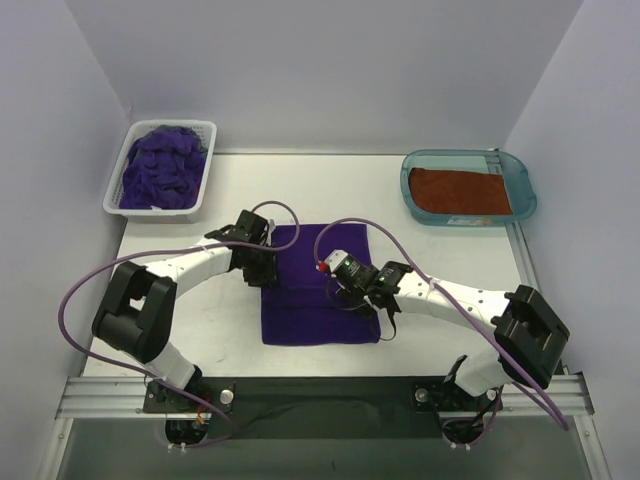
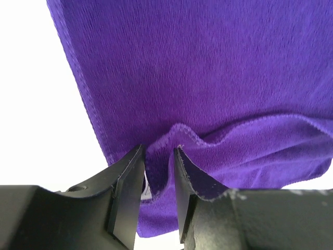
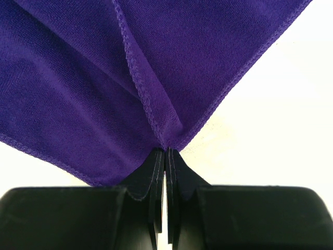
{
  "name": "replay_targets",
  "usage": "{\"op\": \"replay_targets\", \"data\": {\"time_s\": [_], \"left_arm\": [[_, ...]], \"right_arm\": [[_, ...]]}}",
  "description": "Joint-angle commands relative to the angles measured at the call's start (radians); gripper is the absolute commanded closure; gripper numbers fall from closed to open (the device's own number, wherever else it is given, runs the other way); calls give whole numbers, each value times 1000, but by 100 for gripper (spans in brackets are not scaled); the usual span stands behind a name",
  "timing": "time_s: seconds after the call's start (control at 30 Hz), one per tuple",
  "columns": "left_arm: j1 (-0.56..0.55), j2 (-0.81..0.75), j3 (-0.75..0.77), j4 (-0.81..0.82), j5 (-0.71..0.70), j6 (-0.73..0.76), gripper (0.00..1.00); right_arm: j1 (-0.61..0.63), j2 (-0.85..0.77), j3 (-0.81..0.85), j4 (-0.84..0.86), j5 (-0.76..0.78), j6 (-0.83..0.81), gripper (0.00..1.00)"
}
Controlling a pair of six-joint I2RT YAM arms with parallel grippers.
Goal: Fold and stack the towels
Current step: Fold the towel
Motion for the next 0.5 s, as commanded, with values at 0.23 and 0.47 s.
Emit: {"op": "replay_targets", "data": {"time_s": [0.23,0.47], "left_arm": [[15,34,70,4,31,21,68],[17,-7,60,-17,19,43,85]], "right_arm": [[5,-14,-14,-14,31,12,100],[5,-16,-11,-14,37,11,100]]}}
